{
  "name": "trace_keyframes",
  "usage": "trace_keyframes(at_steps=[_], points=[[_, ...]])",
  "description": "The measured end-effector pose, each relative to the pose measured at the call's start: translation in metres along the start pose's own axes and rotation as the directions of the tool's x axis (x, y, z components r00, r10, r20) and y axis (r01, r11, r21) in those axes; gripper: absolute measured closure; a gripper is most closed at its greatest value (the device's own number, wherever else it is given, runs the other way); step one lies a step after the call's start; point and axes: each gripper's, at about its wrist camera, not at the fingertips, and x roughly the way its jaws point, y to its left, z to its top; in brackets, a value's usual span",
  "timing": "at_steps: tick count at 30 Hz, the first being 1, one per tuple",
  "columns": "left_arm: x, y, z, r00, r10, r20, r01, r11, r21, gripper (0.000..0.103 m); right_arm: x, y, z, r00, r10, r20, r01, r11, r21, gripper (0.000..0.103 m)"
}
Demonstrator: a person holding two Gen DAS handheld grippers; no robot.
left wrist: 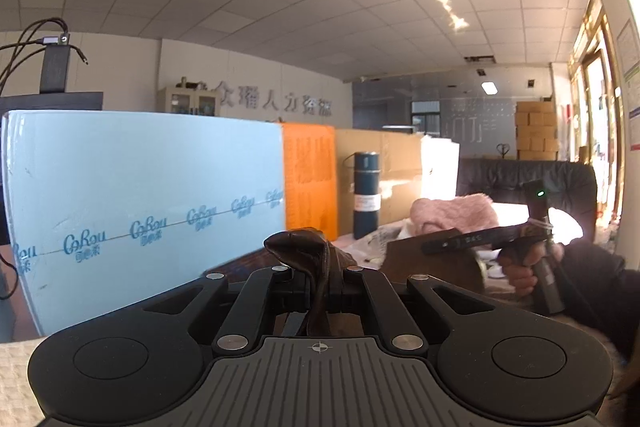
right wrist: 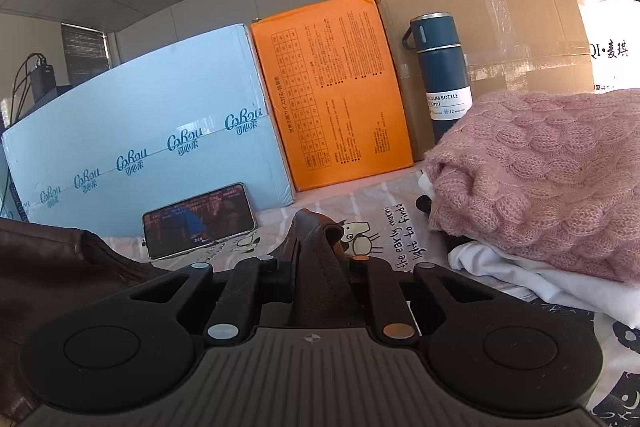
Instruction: Fold clothes
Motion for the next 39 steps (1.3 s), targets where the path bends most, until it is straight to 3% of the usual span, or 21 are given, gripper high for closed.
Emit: trace_keyframes(at_steps=[3,6,11,13,14,16,17,19,22,25,27,31,35,38,39], points=[[-0.02,-0.014,-0.002,0.991,-0.128,0.044,0.131,0.99,-0.061,0.099,-0.015,-0.004,0.0,0.999,0.012,0.041,-0.013,0.999,0.032,0.092],[-0.036,-0.032,-0.006,0.976,-0.217,0.026,0.218,0.973,-0.07,0.099,-0.03,-0.01,-0.001,0.998,0.005,0.067,-0.01,0.997,0.075,0.092],[-0.063,-0.051,-0.017,0.944,-0.329,0.001,0.326,0.938,-0.117,0.099,-0.062,-0.022,-0.007,0.993,0.017,0.12,-0.038,0.984,0.175,0.09],[-0.07,-0.054,-0.024,0.935,-0.354,-0.009,0.349,0.926,-0.146,0.099,-0.075,-0.026,-0.009,0.991,0.014,0.136,-0.043,0.976,0.215,0.082],[-0.074,-0.056,-0.028,0.932,-0.361,-0.017,0.355,0.922,-0.157,0.099,-0.082,-0.029,-0.012,0.99,0.007,0.139,-0.041,0.97,0.239,0.079],[-0.079,-0.057,-0.036,0.93,-0.366,-0.042,0.354,0.92,-0.169,0.099,-0.096,-0.033,-0.016,0.99,-0.006,0.142,-0.035,0.957,0.287,0.064],[-0.081,-0.058,-0.04,0.928,-0.368,-0.056,0.353,0.919,-0.176,0.099,-0.104,-0.035,-0.019,0.989,-0.011,0.148,-0.035,0.951,0.307,0.063],[-0.085,-0.06,-0.05,0.922,-0.373,-0.1,0.35,0.917,-0.193,0.099,-0.125,-0.039,-0.028,0.985,-0.034,0.166,-0.026,0.937,0.348,0.048],[-0.083,-0.059,-0.063,0.906,-0.398,-0.145,0.35,0.896,-0.273,0.099,-0.156,-0.048,-0.042,0.979,-0.085,0.187,0.002,0.914,0.407,0.038],[-0.08,-0.056,-0.077,0.882,-0.444,-0.157,0.358,0.848,-0.39,0.099,-0.183,-0.056,-0.052,0.97,-0.157,0.187,0.057,0.892,0.449,0.033],[-0.078,-0.056,-0.08,0.876,-0.453,-0.163,0.353,0.835,-0.422,0.099,-0.195,-0.061,-0.057,0.965,-0.193,0.18,0.09,0.881,0.465,0.031],[-0.082,-0.057,-0.078,0.884,-0.427,-0.189,0.328,0.856,-0.401,0.097,-0.211,-0.067,-0.062,0.959,-0.217,0.181,0.104,0.867,0.488,0.027],[-0.091,-0.055,-0.066,0.91,-0.351,-0.223,0.271,0.907,-0.323,0.074,-0.211,-0.062,-0.051,0.957,-0.246,0.155,0.154,0.881,0.447,0.023],[-0.101,-0.042,-0.054,0.946,-0.257,-0.196,0.197,0.939,-0.283,0.032,-0.202,-0.052,-0.032,0.955,-0.269,0.126,0.202,0.899,0.39,0.019],[-0.103,-0.037,-0.05,0.957,-0.222,-0.187,0.167,0.948,-0.273,0.026,-0.199,-0.048,-0.025,0.955,-0.273,0.119,0.213,0.905,0.367,0.019]])
